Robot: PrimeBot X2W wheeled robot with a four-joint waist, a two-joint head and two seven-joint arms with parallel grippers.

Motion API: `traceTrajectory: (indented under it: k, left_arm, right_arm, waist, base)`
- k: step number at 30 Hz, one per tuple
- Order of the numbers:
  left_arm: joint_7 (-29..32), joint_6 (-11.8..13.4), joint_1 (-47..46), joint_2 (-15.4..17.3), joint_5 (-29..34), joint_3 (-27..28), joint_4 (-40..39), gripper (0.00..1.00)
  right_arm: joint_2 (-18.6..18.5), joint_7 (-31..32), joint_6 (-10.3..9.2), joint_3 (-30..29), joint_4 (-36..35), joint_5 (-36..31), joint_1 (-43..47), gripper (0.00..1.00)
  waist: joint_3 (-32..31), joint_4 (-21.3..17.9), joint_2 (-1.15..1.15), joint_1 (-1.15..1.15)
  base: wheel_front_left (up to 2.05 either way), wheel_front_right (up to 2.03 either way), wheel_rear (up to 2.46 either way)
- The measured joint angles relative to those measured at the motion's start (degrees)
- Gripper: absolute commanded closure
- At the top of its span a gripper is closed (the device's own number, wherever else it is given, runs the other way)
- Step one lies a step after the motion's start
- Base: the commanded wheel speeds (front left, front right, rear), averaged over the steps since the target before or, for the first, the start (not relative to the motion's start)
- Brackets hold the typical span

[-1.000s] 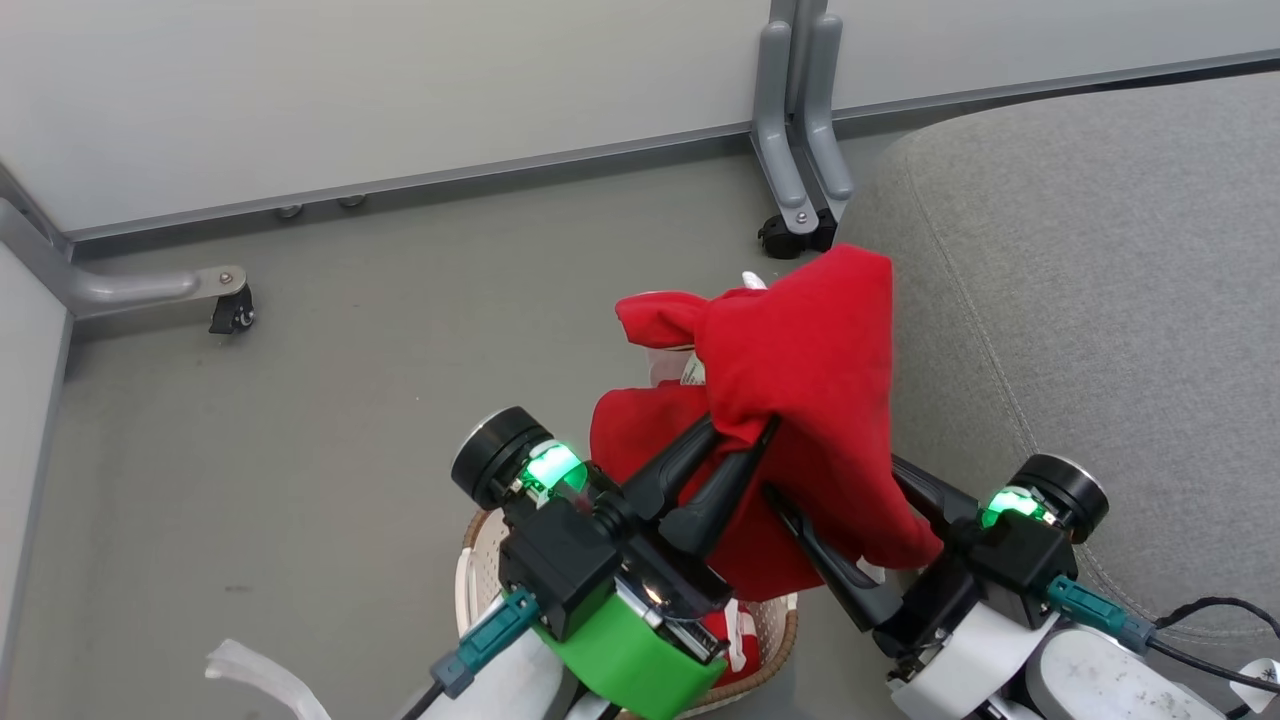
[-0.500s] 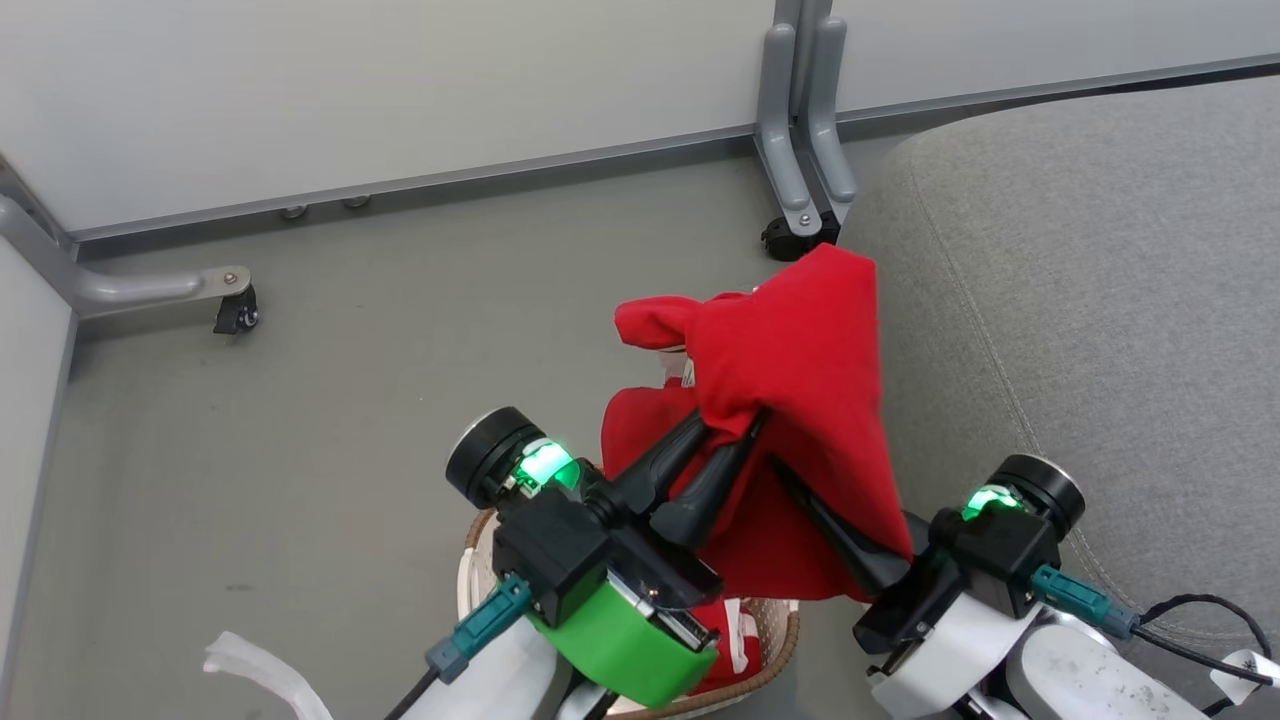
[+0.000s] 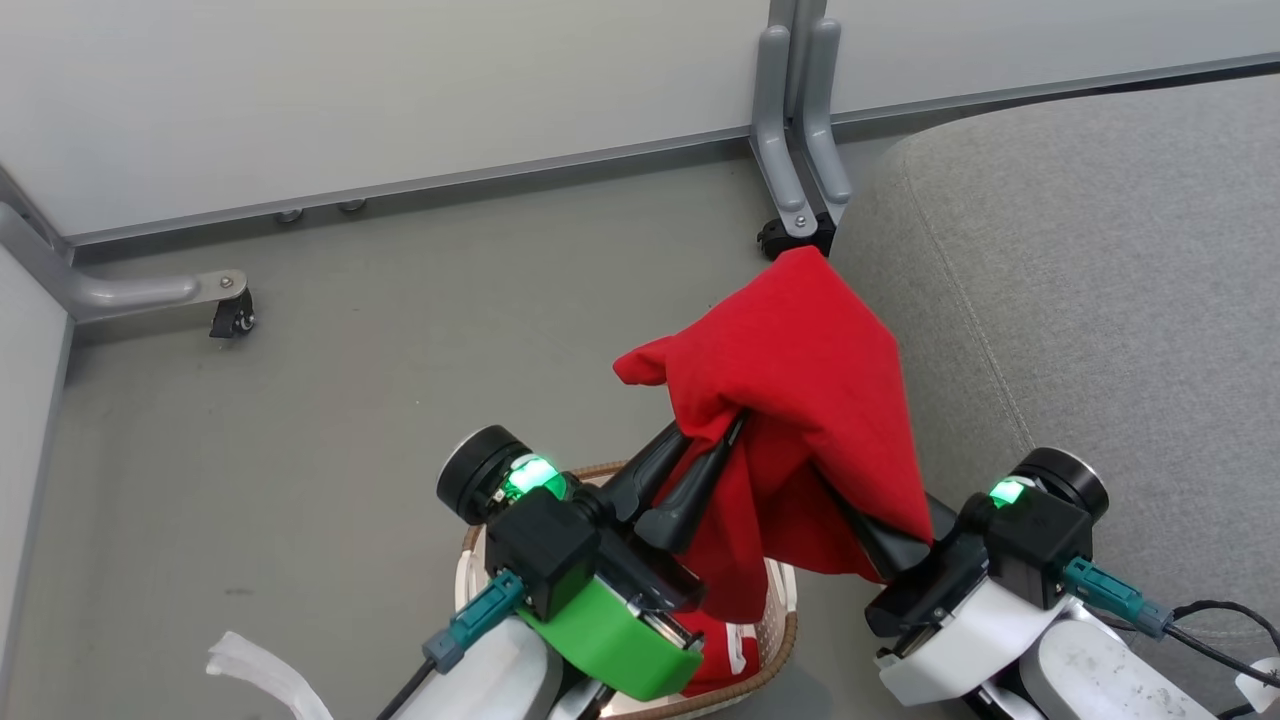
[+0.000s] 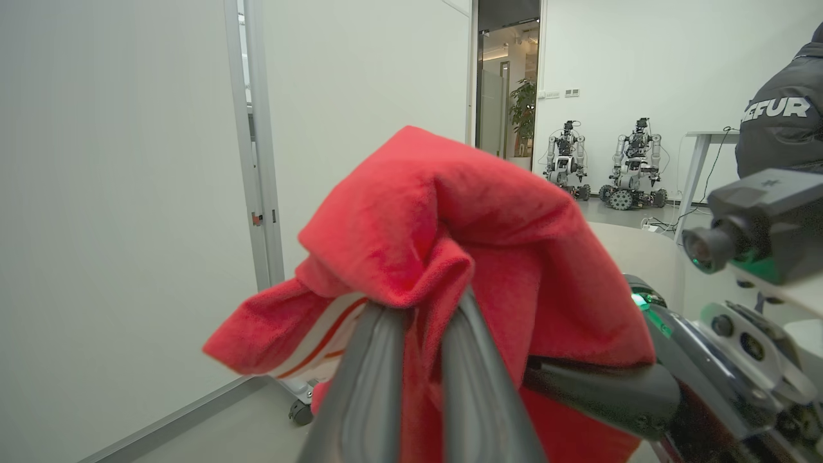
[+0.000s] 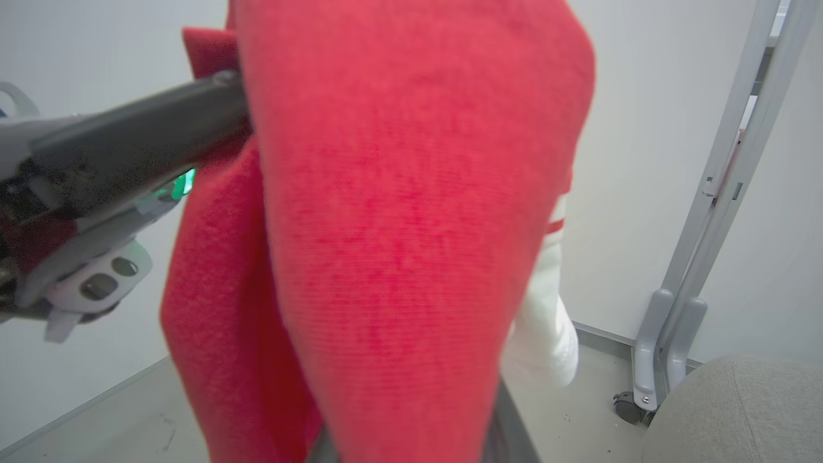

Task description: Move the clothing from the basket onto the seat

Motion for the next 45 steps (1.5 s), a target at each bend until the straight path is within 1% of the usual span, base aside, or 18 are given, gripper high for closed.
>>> traceTrajectory:
  k: [10, 24, 38, 40, 41, 45]
  left_arm:
    - [0.0, 0.01, 0.23, -0.1, 0.33, 0.3, -0.14, 1.0]
    - [0.01, 0.0, 0.24, -0.14, 0.58, 0.42, -2.0, 1.0]
    - [0.01, 0.01, 0.25, -0.13, 0.56, 0.2, -1.82, 1.0]
    - [0.0, 0.0, 0.31, -0.13, 0.51, 0.33, -1.42, 0.57]
    - [0.01, 0.01, 0.33, -0.12, 0.54, 0.38, -1.19, 0.0]
    - [0.01, 0.01, 0.88, -0.31, 0.78, 1.36, -0.48, 0.0]
  right_arm:
    - [0.31, 0.0, 0.0, -0.8, -0.59, -0.4, 0.62, 1.0]
    - [0.27, 0.0, 0.0, -0.24, -0.26, -0.41, 1.16, 1.0]
    - [0.15, 0.0, -0.01, -0.21, -0.78, -0.45, 1.1, 1.0]
    - [0.13, 0.0, 0.0, -0.38, -0.98, -0.49, 1.07, 1.0]
    - [0.16, 0.0, 0.0, -0.65, -1.12, -0.49, 1.07, 1.0]
    - [0.52, 0.0, -0.01, -1.86, -1.54, -0.49, 1.07, 1.0]
  waist:
    - [-0.28, 0.37, 0.0, 0.0]
    - [-0.96, 0.22, 0.0, 0.0]
    - [-1.06, 0.32, 0.0, 0.0]
    - [-1.05, 0.35, 0.0, 0.0]
    - [-1.03, 0.38, 0.0, 0.0]
    - [-1.06, 0.53, 0.0, 0.0]
  base:
    - [0.0, 0.0, 0.0]
    - [0.0, 0.0, 0.0]
    - [0.0, 0.0, 0.0]
    - [0.0, 0.0, 0.0]
    - [0.0, 0.0, 0.0]
    - [0.0, 0.0, 0.0]
